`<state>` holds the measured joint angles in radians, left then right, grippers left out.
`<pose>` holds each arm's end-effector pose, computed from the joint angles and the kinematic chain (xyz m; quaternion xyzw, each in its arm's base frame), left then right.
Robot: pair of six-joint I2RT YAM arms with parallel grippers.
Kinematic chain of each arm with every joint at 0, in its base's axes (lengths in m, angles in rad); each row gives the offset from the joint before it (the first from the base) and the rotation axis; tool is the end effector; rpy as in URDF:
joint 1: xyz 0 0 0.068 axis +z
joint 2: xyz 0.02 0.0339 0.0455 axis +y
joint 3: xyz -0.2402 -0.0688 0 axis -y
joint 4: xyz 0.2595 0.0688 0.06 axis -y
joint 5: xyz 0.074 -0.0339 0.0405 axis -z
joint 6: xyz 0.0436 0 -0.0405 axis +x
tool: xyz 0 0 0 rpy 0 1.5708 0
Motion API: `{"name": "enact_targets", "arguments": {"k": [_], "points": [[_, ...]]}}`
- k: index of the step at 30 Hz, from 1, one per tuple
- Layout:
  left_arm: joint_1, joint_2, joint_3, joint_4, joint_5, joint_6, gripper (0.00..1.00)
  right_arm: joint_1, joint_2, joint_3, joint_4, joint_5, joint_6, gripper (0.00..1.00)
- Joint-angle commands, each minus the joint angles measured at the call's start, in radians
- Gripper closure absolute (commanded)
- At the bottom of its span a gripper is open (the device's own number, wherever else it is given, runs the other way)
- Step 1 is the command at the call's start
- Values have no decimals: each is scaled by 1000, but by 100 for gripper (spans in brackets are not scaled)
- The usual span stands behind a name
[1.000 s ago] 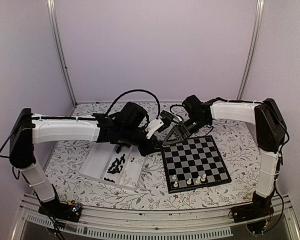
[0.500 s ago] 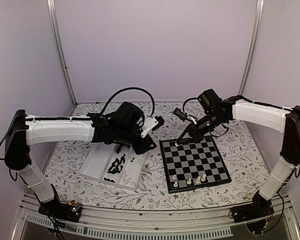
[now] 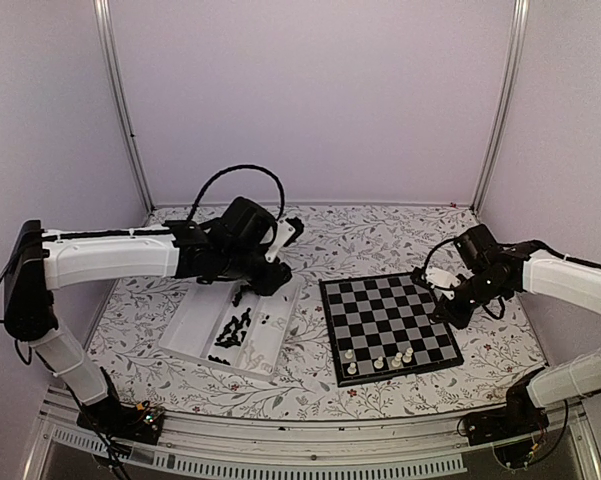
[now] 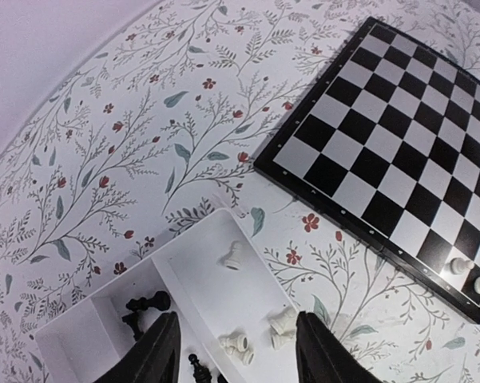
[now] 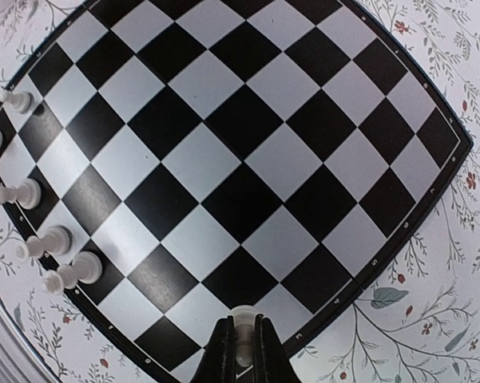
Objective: Set up the chess pieces on the board
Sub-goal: Place the chess piece on the chessboard.
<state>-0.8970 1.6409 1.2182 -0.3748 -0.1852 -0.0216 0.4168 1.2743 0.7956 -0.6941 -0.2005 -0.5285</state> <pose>0.2432 -0.2917 0.2178 0.3593 0.8501 -0.0897 0.3745 0.2279 0.1104 0.1693 -0.4616 0.8594 0.0870 0.2019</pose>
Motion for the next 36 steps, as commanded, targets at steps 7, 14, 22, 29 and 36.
{"name": "enact_targets", "arguments": {"k": [7,14,22,29,36], "points": [[82,15,26,-27,-81,-3,47,-10,-22,-141,55,135,-85,100],[100,41,53,-36,-89,20,48,-10,-41,-133,33,117,-101,100],[110,40,49,-56,-92,44,48,-10,-27,-132,17,99,-108,99],[119,26,46,-58,-83,41,48,-9,-13,-128,7,93,-113,98],[121,21,27,-64,-74,26,48,-9,-6,-124,-2,75,-125,92]]}}
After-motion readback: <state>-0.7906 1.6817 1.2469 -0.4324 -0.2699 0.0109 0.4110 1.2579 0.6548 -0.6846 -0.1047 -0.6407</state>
